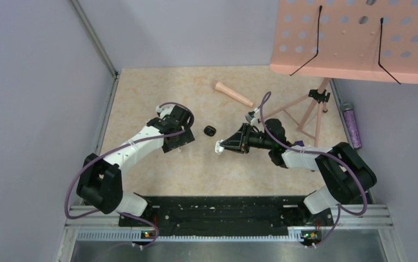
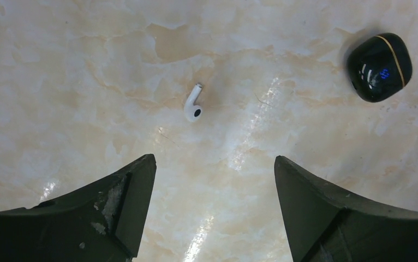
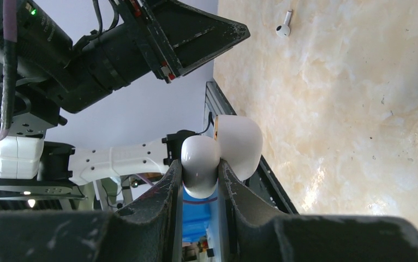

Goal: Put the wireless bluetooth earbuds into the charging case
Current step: Adjust the left earbud at the center of the board.

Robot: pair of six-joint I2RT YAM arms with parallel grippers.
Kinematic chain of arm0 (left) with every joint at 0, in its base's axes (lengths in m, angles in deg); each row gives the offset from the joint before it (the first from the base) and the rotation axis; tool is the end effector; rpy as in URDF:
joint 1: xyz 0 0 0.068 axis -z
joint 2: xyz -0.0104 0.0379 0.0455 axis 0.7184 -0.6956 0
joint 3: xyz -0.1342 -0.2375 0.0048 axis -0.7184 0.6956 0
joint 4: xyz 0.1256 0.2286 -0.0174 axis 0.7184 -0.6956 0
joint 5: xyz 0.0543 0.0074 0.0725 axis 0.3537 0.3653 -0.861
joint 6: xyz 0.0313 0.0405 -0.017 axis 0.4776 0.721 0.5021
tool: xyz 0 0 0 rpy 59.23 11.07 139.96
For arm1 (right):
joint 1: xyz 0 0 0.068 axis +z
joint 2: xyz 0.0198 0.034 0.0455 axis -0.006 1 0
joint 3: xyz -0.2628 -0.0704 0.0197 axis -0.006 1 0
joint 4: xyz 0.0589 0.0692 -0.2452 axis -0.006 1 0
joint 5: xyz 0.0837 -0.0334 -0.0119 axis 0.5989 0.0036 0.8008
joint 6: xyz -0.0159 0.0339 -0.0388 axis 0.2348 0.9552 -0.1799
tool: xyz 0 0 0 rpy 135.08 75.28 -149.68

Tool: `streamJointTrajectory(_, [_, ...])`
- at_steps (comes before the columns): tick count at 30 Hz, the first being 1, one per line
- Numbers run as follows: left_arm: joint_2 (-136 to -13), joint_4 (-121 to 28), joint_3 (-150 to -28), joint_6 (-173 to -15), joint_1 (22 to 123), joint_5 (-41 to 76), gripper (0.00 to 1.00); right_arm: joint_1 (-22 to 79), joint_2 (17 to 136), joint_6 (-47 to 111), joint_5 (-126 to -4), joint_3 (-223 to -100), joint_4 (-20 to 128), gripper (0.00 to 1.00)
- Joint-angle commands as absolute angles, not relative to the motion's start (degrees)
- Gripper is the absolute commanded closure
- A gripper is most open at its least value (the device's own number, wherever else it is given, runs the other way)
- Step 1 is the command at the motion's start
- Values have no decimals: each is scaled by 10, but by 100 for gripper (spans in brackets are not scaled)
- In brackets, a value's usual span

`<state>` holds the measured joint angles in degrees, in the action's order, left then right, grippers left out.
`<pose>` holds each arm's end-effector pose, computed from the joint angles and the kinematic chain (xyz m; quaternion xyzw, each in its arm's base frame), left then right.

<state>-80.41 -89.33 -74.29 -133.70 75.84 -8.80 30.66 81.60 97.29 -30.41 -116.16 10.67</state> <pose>0.2437 -0.1276 0.2328 -0.2112 0.9414 -0.0241 0.2620 0.2335 0.1683 0.1861 0.0478 0.7619 0.6305 0.1405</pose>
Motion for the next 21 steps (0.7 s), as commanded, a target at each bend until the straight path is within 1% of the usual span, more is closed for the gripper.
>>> streamJointTrajectory(1, [-823, -902, -744, -1333, 740, -91, 17, 313, 796, 971, -298, -1153, 75, 100])
streamJointTrajectory(6, [-853, -880, -741, -1320, 733, -65, 17, 313, 796, 973, -297, -1151, 75, 100])
streamJointTrajectory(9, [-872, -845, -734, -1316, 729, -28, 15, 313, 797, 974, -296, -1151, 73, 100])
streamJointTrajectory(14, [-921, -838, -755, -1324, 728, 7, 15, 313, 794, 973, -296, -1151, 76, 100])
streamJointTrajectory(21, [-945, -778, -769, -1318, 729, 65, 16, 313, 794, 973, -295, -1151, 75, 100])
